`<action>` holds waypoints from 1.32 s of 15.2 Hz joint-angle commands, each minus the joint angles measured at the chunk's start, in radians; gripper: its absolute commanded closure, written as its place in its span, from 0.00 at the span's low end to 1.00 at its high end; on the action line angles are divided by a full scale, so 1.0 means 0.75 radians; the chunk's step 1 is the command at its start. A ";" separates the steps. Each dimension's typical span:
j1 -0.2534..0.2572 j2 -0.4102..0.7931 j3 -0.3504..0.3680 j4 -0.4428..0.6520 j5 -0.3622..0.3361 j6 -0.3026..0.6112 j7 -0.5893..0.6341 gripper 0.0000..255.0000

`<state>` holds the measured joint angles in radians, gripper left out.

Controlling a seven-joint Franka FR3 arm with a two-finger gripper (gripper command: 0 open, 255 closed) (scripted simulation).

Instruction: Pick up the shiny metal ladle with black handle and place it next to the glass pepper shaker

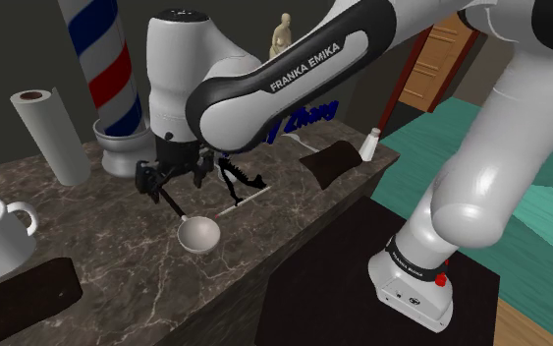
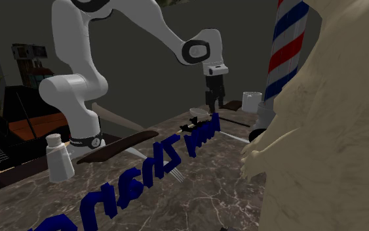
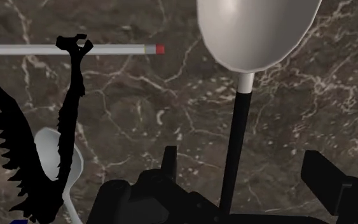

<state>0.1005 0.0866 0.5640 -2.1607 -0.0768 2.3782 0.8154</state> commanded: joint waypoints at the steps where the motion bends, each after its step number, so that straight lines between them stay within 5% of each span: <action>1: 0.012 0.054 -0.002 0.023 -0.047 0.023 0.043 0.00; 7: 0.034 0.154 -0.026 0.011 -0.135 0.117 0.104 0.00; 15: 0.035 0.154 -0.026 0.011 -0.134 0.117 0.103 0.00; 16: 0.035 0.154 -0.026 0.011 -0.134 0.117 0.103 1.00; 20: 0.035 0.155 -0.027 0.012 -0.135 0.116 0.104 1.00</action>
<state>0.1257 0.2006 0.5427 -2.1515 -0.1784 2.4643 0.8932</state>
